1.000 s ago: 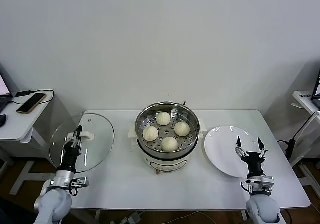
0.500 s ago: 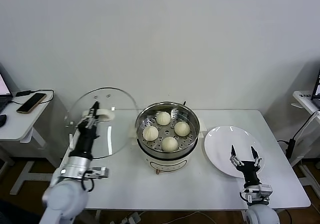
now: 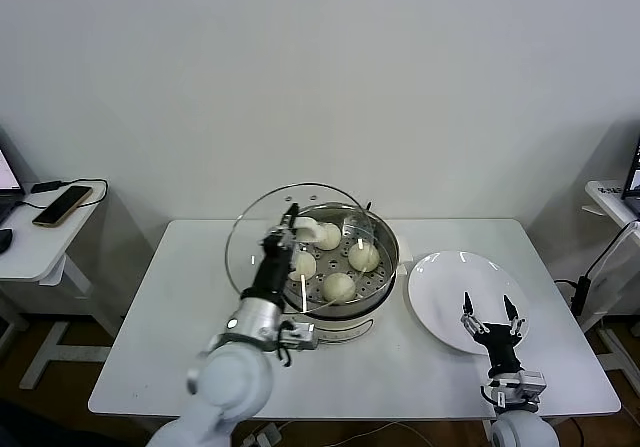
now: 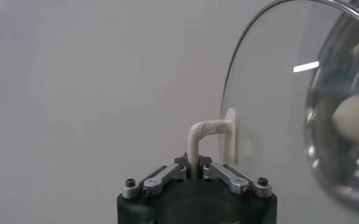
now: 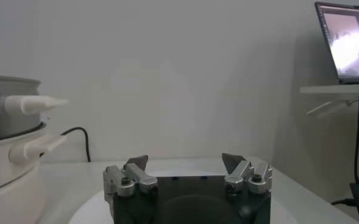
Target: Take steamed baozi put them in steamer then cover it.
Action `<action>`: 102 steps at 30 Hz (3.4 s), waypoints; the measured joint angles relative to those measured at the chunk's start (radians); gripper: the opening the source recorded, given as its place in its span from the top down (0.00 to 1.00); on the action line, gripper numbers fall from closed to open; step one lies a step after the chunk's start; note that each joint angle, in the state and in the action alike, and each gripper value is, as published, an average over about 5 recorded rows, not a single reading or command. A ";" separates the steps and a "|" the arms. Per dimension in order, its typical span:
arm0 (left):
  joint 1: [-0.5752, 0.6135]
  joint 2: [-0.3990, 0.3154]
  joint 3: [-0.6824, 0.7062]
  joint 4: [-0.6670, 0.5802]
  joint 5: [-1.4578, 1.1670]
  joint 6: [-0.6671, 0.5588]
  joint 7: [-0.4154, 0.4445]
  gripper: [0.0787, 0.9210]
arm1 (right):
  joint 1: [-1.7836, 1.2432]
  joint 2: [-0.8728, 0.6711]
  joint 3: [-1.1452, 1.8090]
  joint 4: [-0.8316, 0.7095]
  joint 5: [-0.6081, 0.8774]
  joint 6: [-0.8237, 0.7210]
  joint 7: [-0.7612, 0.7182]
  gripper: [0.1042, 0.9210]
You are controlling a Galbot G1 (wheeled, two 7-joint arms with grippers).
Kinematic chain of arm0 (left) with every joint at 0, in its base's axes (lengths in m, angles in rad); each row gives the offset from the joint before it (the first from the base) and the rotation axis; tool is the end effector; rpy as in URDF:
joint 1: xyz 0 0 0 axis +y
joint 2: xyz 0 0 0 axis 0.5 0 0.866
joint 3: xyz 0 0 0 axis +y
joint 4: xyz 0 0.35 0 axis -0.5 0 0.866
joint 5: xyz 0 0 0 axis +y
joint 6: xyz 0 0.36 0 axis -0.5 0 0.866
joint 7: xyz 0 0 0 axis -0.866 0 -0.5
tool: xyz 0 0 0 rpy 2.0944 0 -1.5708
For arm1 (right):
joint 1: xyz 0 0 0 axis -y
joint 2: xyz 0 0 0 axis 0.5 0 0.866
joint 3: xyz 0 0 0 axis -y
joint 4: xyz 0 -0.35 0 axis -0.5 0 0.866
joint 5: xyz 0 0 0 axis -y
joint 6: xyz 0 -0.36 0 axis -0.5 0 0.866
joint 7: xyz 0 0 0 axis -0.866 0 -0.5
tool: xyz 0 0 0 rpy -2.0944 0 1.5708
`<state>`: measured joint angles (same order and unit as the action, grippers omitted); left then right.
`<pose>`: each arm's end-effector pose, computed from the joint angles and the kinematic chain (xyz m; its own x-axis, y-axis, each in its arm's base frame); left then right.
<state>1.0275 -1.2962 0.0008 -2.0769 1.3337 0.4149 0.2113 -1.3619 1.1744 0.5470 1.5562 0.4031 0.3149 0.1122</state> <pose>0.2767 -0.1042 -0.2062 -0.9665 0.2156 -0.1396 -0.1084 0.1504 0.9827 0.2418 -0.1449 -0.4199 -0.9902 0.1398 0.0039 0.1398 0.9902 -0.0024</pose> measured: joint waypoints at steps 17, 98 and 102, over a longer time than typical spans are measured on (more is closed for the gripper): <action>-0.169 -0.160 0.110 0.242 0.162 0.072 0.098 0.87 | 0.007 0.021 0.010 -0.014 -0.014 0.004 -0.002 0.12; -0.121 -0.266 0.079 0.338 0.253 0.070 0.129 0.14 | 0.040 0.025 0.008 -0.043 -0.030 0.022 -0.004 0.12; -0.092 -0.246 0.089 0.286 0.234 0.075 0.141 0.12 | 0.041 0.024 0.008 -0.039 -0.031 0.021 -0.003 0.12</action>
<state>0.9351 -1.5417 0.0894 -1.7909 1.5681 0.4895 0.3520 -1.3211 1.1984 0.5545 1.5174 0.3725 0.3354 0.1094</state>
